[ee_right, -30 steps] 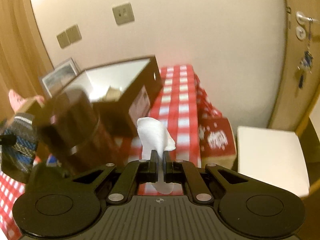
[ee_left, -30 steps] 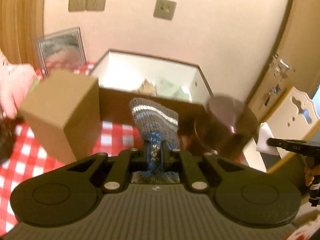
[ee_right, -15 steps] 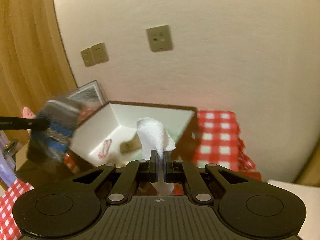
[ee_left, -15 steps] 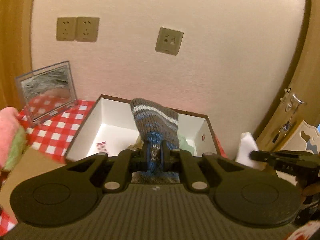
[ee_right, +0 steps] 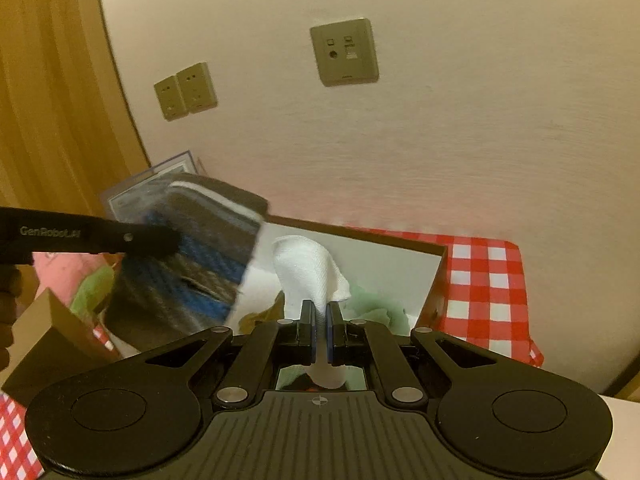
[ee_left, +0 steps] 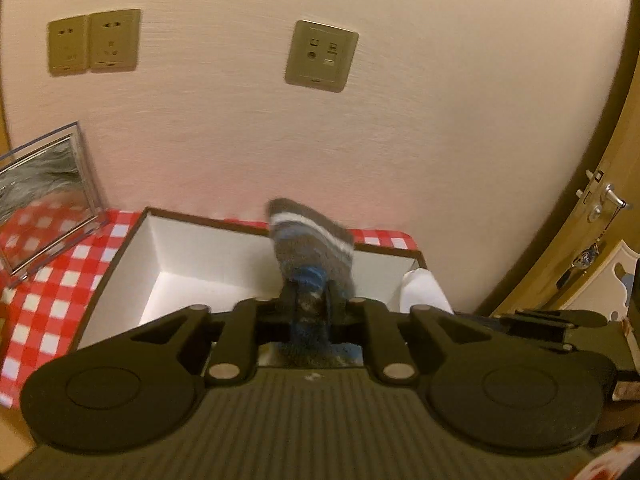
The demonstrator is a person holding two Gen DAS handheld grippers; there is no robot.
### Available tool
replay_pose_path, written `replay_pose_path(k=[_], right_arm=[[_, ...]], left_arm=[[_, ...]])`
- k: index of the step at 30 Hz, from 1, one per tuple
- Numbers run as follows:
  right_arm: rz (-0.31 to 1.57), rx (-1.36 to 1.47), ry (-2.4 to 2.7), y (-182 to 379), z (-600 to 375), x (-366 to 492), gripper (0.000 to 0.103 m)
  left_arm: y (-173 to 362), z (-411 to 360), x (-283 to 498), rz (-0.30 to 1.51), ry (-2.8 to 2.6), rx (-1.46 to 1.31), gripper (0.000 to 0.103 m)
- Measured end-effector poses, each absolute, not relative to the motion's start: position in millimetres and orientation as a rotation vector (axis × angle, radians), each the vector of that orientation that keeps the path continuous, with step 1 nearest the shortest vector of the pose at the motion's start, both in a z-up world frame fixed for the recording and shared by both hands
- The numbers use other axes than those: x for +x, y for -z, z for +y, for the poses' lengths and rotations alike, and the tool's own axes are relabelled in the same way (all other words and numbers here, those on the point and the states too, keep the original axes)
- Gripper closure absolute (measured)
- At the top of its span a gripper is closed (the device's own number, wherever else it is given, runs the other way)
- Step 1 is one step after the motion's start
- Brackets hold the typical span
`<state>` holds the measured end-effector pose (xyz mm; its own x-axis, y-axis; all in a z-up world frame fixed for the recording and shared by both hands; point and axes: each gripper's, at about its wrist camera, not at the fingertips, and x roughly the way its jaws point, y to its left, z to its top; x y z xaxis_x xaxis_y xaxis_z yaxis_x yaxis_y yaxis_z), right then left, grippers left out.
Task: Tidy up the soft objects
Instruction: 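Carry the tissue and striped sock into the white box and open both tools, then move both tools back over the dark green cloth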
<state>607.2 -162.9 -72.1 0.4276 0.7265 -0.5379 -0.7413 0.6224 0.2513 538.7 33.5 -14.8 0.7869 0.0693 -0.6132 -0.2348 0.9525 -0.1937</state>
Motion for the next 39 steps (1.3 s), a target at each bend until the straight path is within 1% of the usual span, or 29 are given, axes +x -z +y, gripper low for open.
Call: replay_pose_path(k=[1, 3, 14, 16, 18, 19, 20, 22, 26, 39], right_arm=[[0.661, -0.02, -0.911, 72.9, -161.1, 610.3, 0.098], [0.667, -0.011, -0.901, 74.7, -160.5, 615.1, 0.098], [0.675, -0.003, -0.879, 77.2, -155.5, 624.7, 0.097], [0.673, 0.015, -0.869, 76.1, -152.5, 629.2, 0.086], [0.663, 0.018, -0.848, 75.1, -150.0, 632.2, 0.045], [0.653, 0.026, -0.844, 73.9, -150.2, 633.2, 0.038], [0.639, 0.043, -0.838, 72.8, -152.1, 633.0, 0.035], [0.613, 0.088, -0.829, 70.0, -158.4, 631.8, 0.034], [0.639, 0.111, -0.818, 67.6, -171.7, 628.5, 0.034], [0.7, 0.226, -0.751, 78.4, -262.2, 570.3, 0.034]], left_arm=[[16.3, 33.8, 544.1, 0.647, -0.165, -0.267, 0.086], [19.9, 34.5, 552.6, 0.653, -0.152, -0.259, 0.078], [37.2, 51.2, 550.1, 0.732, -0.184, -0.303, 0.076], [37.2, 53.9, 544.5, 0.735, -0.185, -0.321, 0.074], [35.3, 53.9, 537.5, 0.731, -0.189, -0.32, 0.069], [34.4, 53.5, 533.5, 0.728, -0.191, -0.317, 0.068], [33.4, 53.0, 529.5, 0.727, -0.192, -0.314, 0.067], [31.7, 51.6, 519.7, 0.726, -0.194, -0.309, 0.067], [29.0, 48.4, 495.4, 0.723, -0.2, -0.317, 0.063], [17.6, 22.0, 394.4, 0.729, -0.259, -0.302, 0.062]])
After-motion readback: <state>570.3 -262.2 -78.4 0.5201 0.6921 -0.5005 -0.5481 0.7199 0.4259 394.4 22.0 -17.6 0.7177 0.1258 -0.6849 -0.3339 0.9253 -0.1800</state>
